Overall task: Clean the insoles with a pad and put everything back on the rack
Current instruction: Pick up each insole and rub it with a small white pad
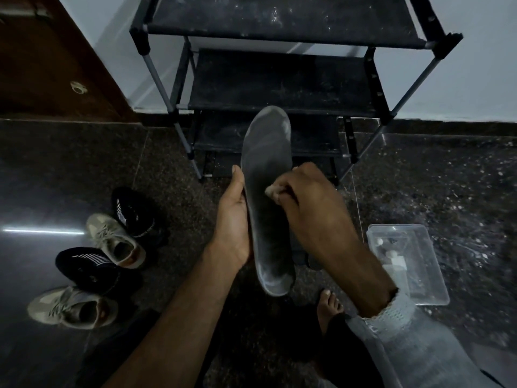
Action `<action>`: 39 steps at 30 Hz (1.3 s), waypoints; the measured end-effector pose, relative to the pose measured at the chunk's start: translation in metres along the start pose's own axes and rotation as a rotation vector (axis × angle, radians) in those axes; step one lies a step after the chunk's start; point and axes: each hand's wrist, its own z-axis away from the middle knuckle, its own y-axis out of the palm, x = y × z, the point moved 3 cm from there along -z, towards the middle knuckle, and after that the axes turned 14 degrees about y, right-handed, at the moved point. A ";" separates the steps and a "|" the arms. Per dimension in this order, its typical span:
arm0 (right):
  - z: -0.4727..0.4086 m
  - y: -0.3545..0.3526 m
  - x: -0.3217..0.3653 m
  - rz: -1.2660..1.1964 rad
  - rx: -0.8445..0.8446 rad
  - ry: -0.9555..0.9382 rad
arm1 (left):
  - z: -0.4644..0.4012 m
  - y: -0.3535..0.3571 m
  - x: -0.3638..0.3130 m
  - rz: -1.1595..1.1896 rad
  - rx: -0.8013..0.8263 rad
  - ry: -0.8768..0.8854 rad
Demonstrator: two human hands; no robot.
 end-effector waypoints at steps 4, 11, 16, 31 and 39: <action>-0.004 0.000 -0.005 0.012 -0.067 -0.005 | 0.000 0.000 0.000 -0.037 -0.020 0.005; 0.009 0.006 0.011 -0.006 0.350 -0.153 | 0.001 0.002 -0.002 0.037 0.062 -0.079; 0.003 0.009 0.003 0.000 -0.026 -0.083 | 0.002 0.002 0.000 -0.018 0.028 -0.052; -0.004 -0.002 -0.003 0.037 -0.082 -0.045 | 0.001 0.002 0.000 -0.013 0.002 -0.010; 0.002 0.001 0.000 0.060 0.357 -0.147 | 0.002 0.003 -0.006 0.085 0.025 -0.087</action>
